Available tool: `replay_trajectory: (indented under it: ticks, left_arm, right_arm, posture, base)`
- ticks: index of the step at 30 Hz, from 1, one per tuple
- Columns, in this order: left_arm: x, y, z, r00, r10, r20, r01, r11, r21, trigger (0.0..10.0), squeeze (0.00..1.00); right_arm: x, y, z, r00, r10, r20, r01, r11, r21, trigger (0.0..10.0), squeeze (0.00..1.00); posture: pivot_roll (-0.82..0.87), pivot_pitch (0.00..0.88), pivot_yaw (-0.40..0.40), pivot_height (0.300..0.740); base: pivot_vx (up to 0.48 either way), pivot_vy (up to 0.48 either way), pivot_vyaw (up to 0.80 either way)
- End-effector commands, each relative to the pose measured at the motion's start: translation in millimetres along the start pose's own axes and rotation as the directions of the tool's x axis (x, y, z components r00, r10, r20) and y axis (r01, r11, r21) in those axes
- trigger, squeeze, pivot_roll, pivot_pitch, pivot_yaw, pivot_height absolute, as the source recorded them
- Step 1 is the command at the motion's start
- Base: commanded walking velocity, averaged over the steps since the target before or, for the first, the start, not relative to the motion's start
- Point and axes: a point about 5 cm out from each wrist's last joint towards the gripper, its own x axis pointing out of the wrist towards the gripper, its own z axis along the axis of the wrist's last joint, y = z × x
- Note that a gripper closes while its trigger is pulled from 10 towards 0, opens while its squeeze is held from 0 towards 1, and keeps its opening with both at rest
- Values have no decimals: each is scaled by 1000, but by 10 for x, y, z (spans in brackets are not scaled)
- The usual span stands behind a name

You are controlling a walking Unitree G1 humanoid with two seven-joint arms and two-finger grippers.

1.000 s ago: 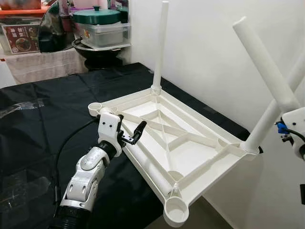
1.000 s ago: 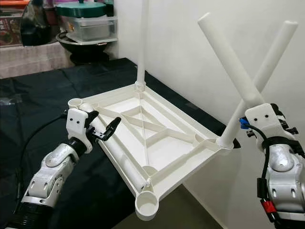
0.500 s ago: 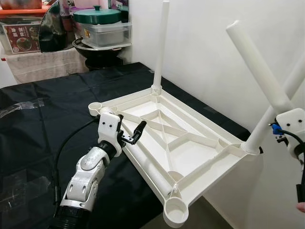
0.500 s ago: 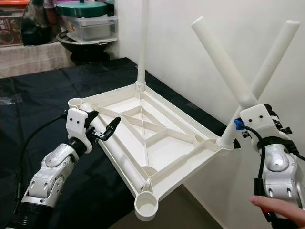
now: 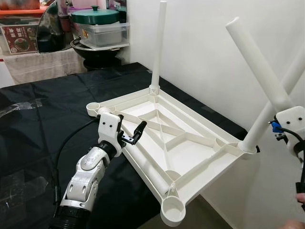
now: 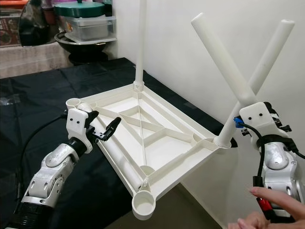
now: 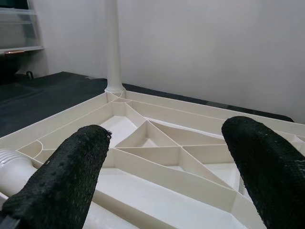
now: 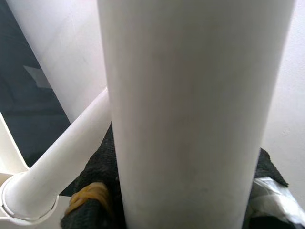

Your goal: Building children table

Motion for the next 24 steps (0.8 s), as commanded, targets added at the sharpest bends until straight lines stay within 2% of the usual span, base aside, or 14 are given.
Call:
replay_trajectory:
  ticks: [1,24]
  left_arm:
    - [-9,14,-33,1000,5,-12,-5,1000,3,10000,0]
    - [-17,19,-51,1000,3,-16,-3,1000,9,10000,0]
  right_arm:
    - [12,23,26,1000,0,17,0,1000,6,10000,0]
    - [27,57,44,1000,5,28,-6,1000,30,10000,0]
  posture:
    - [-27,0,-68,740]
    - [-24,0,-66,740]
  base:
    - [0,0,0]
    - [0,0,0]
